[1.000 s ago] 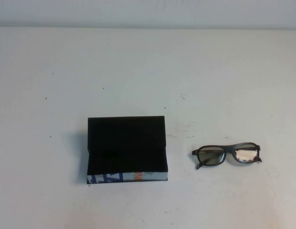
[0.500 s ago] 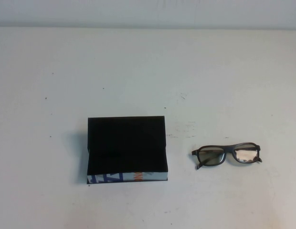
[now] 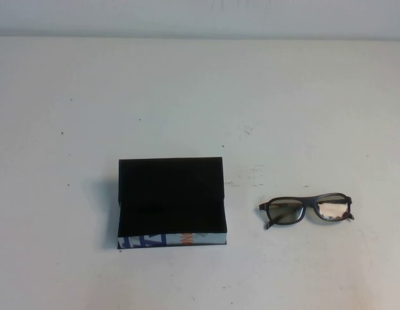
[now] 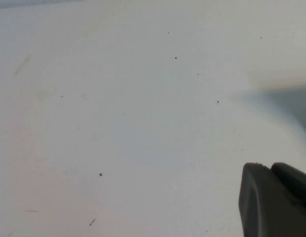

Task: Return glasses to glasses case

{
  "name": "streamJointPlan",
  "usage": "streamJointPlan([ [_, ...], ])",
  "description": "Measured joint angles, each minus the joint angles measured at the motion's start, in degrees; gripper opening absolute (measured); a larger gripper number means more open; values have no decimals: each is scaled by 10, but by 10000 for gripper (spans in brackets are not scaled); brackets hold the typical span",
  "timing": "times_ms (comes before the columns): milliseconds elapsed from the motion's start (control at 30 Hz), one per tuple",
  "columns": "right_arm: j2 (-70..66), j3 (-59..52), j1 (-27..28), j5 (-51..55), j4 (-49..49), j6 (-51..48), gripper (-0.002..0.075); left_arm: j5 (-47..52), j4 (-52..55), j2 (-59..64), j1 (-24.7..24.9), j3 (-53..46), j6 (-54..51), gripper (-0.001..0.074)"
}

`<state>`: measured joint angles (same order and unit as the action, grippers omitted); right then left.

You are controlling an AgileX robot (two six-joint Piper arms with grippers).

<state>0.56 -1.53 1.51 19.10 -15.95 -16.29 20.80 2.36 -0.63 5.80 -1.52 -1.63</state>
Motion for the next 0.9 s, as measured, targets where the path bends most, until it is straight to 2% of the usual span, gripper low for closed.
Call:
streamJointPlan([
  [200, 1, 0, 0, -23, -113, 0, -14, 0, 0, 0, 0, 0, 0, -1],
  [467, 1, 0, 0, -139, -420, 0, -14, 0, 0, 0, 0, 0, 0, -1],
  [600, 1, 0, 0, -169, -475, 0, -14, 0, 0, 0, 0, 0, 0, -1],
  [767, -8, 22, 0, -65, -485, 0, -14, 0, 0, 0, 0, 0, 0, -1],
  [900, -105, 110, 0, 86, -428, 0, -14, 0, 0, 0, 0, 0, 0, -1],
])
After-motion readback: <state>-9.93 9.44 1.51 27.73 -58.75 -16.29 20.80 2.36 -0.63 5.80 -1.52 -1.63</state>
